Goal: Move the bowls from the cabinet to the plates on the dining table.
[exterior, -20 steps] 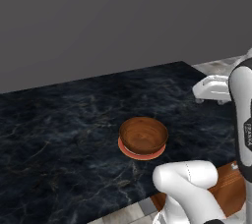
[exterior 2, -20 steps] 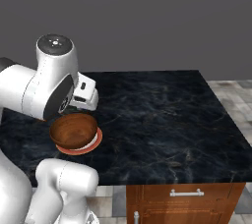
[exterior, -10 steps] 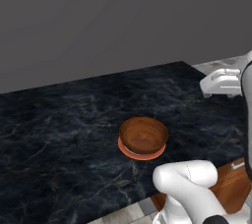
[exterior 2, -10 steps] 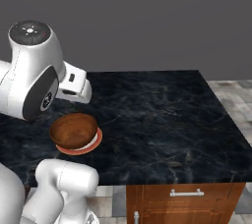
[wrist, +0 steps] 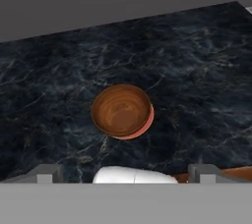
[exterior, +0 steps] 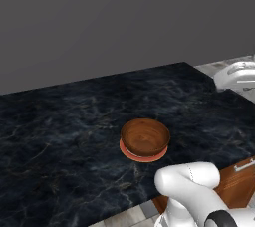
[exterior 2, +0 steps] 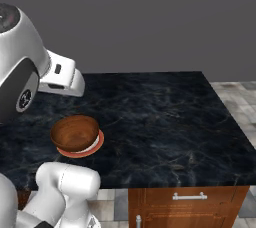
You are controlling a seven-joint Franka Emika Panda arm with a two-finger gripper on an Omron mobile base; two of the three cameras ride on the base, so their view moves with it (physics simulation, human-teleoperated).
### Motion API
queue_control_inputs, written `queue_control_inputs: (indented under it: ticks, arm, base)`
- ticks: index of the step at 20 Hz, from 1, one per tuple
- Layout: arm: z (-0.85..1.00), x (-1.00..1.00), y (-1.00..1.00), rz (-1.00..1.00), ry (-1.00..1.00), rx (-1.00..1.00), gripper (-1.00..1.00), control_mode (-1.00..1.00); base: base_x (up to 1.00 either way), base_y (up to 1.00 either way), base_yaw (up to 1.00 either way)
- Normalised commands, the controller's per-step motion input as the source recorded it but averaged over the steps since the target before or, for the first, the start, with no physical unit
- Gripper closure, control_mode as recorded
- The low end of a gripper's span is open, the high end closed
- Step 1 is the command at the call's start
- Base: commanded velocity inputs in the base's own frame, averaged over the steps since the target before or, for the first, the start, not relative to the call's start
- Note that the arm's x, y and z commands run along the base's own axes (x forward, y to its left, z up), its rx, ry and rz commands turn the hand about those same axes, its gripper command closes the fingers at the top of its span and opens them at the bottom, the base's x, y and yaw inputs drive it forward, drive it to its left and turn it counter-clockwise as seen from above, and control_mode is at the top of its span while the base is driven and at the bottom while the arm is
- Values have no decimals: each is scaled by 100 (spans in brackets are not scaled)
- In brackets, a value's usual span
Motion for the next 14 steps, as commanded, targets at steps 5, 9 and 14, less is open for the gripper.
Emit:
queue_control_inputs:
  ticks: [5,9,14]
  arm:
    - [12,-27,1,0,-5,-1,-100,100]
    - [0,0,0,0,0,0,-100,100]
    - [0,0,0,0,0,0,-100,100]
  base:
    - [-19,2,0]
    - [-47,7,0]
    - [-36,33,1]
